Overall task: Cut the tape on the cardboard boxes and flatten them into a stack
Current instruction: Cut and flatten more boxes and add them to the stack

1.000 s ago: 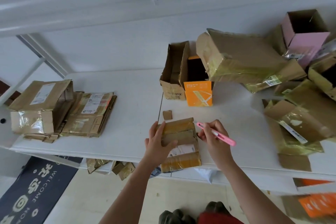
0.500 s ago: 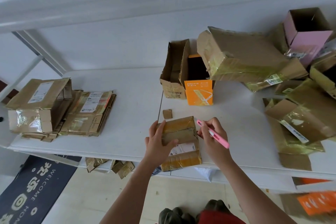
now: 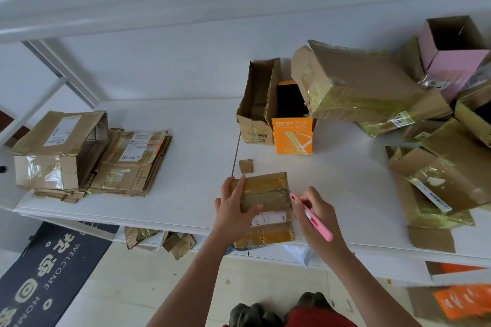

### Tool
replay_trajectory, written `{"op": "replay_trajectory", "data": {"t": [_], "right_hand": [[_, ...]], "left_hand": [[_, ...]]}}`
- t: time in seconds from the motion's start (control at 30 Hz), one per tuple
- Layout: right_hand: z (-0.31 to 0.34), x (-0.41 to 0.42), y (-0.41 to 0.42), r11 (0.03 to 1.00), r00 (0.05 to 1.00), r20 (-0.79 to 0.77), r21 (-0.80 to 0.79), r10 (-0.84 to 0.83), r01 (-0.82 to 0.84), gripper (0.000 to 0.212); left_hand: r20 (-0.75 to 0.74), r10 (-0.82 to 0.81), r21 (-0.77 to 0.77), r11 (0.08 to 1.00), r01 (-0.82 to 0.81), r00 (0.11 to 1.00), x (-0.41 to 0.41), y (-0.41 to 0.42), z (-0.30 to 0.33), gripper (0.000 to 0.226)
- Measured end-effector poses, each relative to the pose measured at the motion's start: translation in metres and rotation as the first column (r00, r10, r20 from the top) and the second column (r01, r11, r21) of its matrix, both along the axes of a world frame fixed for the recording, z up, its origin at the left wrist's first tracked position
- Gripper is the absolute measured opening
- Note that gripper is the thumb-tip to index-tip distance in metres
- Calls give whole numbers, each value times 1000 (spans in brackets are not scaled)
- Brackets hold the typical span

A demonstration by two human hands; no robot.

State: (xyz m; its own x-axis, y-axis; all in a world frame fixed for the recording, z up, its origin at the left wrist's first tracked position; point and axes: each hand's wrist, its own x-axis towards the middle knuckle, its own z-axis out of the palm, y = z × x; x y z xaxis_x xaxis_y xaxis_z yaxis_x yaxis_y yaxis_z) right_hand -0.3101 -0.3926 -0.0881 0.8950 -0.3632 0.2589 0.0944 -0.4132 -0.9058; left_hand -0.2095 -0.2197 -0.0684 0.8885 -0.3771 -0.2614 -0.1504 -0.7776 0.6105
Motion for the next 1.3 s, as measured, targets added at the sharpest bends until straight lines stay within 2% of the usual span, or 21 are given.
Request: {"op": "replay_trajectory", "data": {"t": [0.2, 0.37, 0.5, 0.6, 0.67, 0.77, 0.87, 0.97, 1.03, 1.1, 1.17, 1.23, 1.3], "right_hand": [[5, -13, -1, 997, 998, -15, -54, 57, -58, 28], [18, -16, -5, 994, 994, -35, 40, 105, -104, 27], [18, -26, -4, 988, 995, 0, 119, -95, 95, 50], [13, -25, -6, 980, 990, -10, 139, -144, 144, 23], [14, -20, -4, 976, 990, -22, 162, -142, 143, 13], [16, -14, 5, 959, 991, -31, 253, -128, 132, 11], [16, -10, 15, 945, 990, -35, 293, -140, 144, 28], [18, -7, 20, 951, 984, 6, 259, -179, 171, 37], [20, -4, 20, 951, 980, 18, 243, -199, 189, 35], [18, 2, 16, 946, 978, -5, 251, -209, 204, 25], [15, 13, 11, 937, 976, -33, 274, -217, 217, 19], [15, 24, 6, 928, 976, -58, 302, -211, 219, 17], [16, 32, 2, 922, 978, -71, 326, -196, 208, 16]], "left_hand": [[-16, -11, 11, 1000, 11, 1000, 0, 1, 3, 78], [-2, 3, 37, 999, -3, 1000, 0, 0, 10, 78], [123, 153, 213, 961, -177, 981, 5, 0, 25, 76], [51, 324, 277, 904, -325, 945, 13, 1, 40, 60], [-2, 392, 218, 898, -382, 920, 16, 2, 41, 53], [-138, 438, -20, 895, -445, 888, 10, -7, 39, 56], [-304, 424, -202, 847, -492, 853, 1, -20, 39, 50], [-194, 396, -124, 897, -423, 897, -5, -25, 40, 42], [-40, 363, 77, 930, -360, 931, -9, -26, 40, 40], [94, 297, 283, 907, -312, 950, -13, -24, 40, 45], [161, 245, 370, 883, -289, 956, -11, -21, 39, 53], [226, 201, 355, 894, -272, 953, -3, -14, 31, 64], [204, 184, 163, 962, -219, 961, 7, -10, 25, 71]]}}
